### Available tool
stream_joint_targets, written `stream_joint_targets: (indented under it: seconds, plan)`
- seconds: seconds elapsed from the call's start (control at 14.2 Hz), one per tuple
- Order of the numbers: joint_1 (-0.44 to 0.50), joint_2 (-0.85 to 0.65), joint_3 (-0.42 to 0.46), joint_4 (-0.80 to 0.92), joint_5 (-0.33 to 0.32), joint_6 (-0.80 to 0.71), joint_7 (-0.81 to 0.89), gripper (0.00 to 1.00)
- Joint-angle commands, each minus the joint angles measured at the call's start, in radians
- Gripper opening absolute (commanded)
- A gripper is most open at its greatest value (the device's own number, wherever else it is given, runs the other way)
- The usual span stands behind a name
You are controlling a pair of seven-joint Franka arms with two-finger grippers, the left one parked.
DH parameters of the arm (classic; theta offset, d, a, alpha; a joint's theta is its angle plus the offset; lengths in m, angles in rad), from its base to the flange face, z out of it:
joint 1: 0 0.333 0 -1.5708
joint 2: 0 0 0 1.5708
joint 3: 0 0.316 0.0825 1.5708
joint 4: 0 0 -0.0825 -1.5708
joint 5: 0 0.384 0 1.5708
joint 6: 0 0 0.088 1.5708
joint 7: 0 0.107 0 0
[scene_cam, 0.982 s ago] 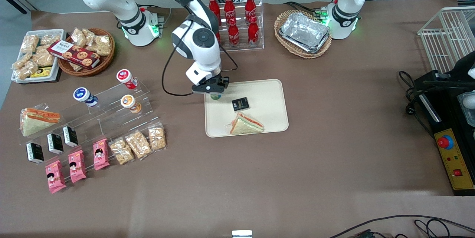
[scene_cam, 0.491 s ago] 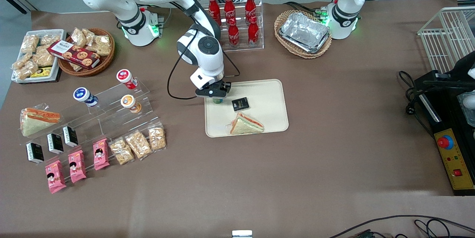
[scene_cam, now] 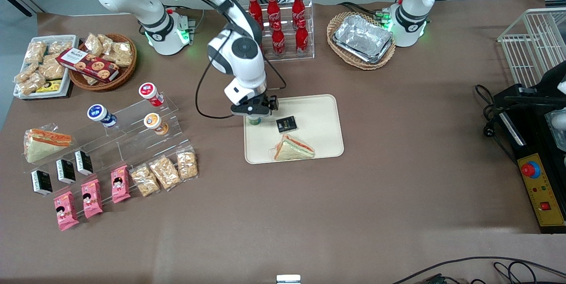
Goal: Place green gum on tray
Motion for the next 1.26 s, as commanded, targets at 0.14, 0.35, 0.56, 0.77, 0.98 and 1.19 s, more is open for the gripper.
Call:
stream_joint_targets:
  seconds: [0.14,0.35,0.56,0.77,0.98,1.19]
  plan:
    - [-0.275,-0.343,0.012,0.109,-0.006,-0.520,-0.335,1.00]
    - [-0.518,-0.433,0.012,0.141,-0.006,-0.632,-0.642,1.00]
    - [-0.731,-0.452,0.007,0.169,-0.006,-0.627,-0.921,1.00]
    - [-0.808,-0.411,0.003,0.245,-0.007,-0.629,-0.971,1.00]
    - [-0.856,-0.293,0.003,0.371,-0.004,-0.632,-0.974,1.00]
    - [-0.865,-0.236,0.003,0.427,-0.004,-0.632,-0.974,1.00]
